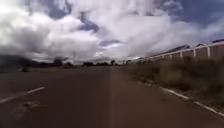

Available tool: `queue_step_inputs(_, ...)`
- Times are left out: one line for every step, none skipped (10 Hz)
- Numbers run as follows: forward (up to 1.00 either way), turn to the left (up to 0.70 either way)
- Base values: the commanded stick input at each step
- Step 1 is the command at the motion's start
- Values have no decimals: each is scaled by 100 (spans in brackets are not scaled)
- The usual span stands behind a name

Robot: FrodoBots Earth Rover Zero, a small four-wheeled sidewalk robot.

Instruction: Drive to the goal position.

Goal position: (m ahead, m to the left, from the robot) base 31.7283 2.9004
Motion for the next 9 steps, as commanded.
queue_step_inputs(70,1)
queue_step_inputs(70,1)
queue_step_inputs(70,1)
queue_step_inputs(70,1)
queue_step_inputs(70,1)
queue_step_inputs(70,1)
queue_step_inputs(70,1)
queue_step_inputs(70,1)
queue_step_inputs(70,1)
